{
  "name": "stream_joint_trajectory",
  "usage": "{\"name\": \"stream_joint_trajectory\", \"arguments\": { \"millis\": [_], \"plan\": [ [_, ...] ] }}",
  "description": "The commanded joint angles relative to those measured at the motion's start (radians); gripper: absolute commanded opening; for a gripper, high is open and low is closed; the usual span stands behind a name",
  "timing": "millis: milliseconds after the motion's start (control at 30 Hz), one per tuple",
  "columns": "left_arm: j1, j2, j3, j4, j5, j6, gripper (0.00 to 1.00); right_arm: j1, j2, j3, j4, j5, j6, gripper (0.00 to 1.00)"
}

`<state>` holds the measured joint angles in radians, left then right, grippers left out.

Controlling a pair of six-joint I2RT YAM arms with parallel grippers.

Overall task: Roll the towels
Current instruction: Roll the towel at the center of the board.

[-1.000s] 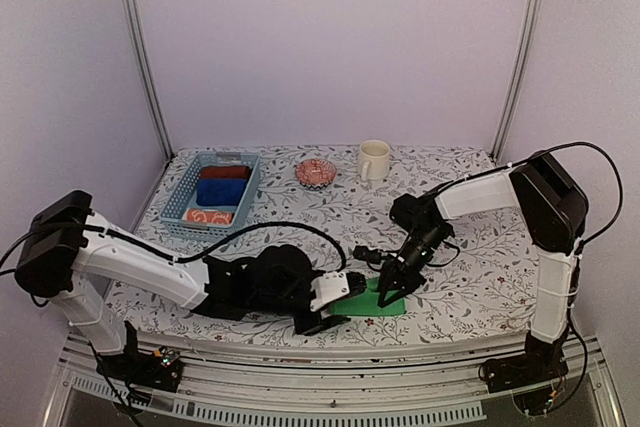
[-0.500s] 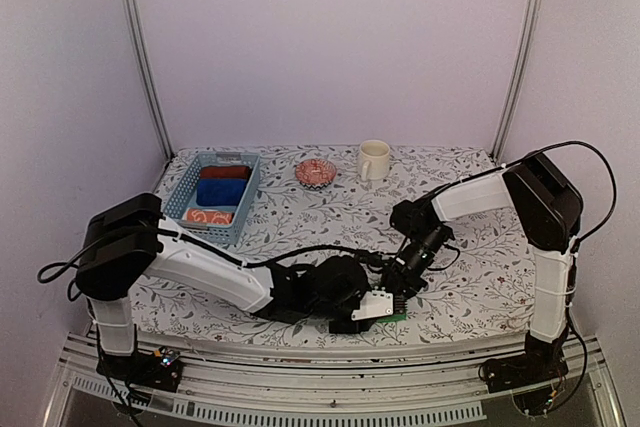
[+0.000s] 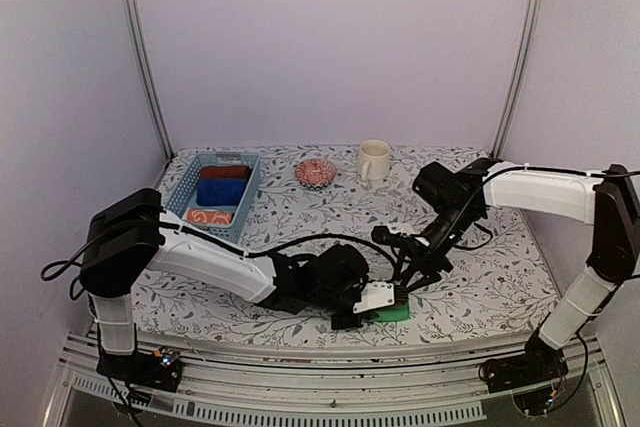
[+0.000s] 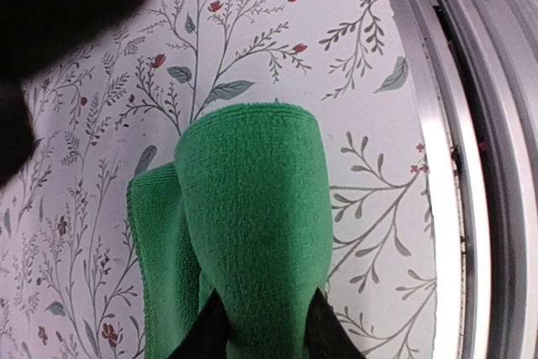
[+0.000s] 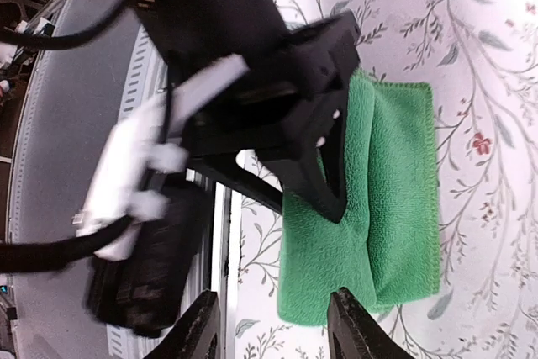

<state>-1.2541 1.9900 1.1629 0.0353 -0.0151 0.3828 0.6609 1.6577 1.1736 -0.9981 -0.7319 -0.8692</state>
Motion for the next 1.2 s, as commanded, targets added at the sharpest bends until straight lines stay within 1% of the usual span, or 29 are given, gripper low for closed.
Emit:
{"name": "stream_joint_trajectory", "arguments": {
  "millis": [0,100,200,333,433,567,733,867,1000,1167],
  "plan": [
    [0.082,0.039,-0.011,-0.171,0.215,-0.120,0.21,0.000,-0.181,-0.077,0.077,0.066,0.089,0.46],
    [0.135,0.080,0.037,-0.224,0.367,-0.186,0.21,0.001,-0.279,-0.169,0.179,0.145,0.131,0.46],
    [0.173,0.133,0.091,-0.264,0.479,-0.225,0.21,0.004,-0.337,-0.257,0.248,0.218,0.115,0.45],
    [0.206,0.175,0.143,-0.299,0.567,-0.258,0.21,0.019,-0.380,-0.367,0.347,0.316,0.078,0.48],
    [0.224,0.194,0.164,-0.309,0.610,-0.277,0.21,0.050,-0.392,-0.413,0.420,0.377,0.059,0.51],
    [0.255,0.230,0.202,-0.343,0.655,-0.306,0.22,0.117,-0.369,-0.435,0.497,0.460,0.044,0.53],
    [0.263,0.264,0.247,-0.388,0.639,-0.311,0.22,0.208,-0.283,-0.429,0.589,0.534,0.036,0.54],
    [0.271,0.282,0.267,-0.407,0.667,-0.319,0.22,0.271,-0.221,-0.446,0.679,0.605,0.036,0.55],
    [0.291,0.298,0.283,-0.426,0.708,-0.311,0.22,0.300,-0.177,-0.465,0.747,0.671,0.031,0.55],
    [0.312,0.322,0.308,-0.434,0.755,-0.322,0.22,0.301,-0.134,-0.478,0.765,0.687,0.033,0.56]
  ]
}}
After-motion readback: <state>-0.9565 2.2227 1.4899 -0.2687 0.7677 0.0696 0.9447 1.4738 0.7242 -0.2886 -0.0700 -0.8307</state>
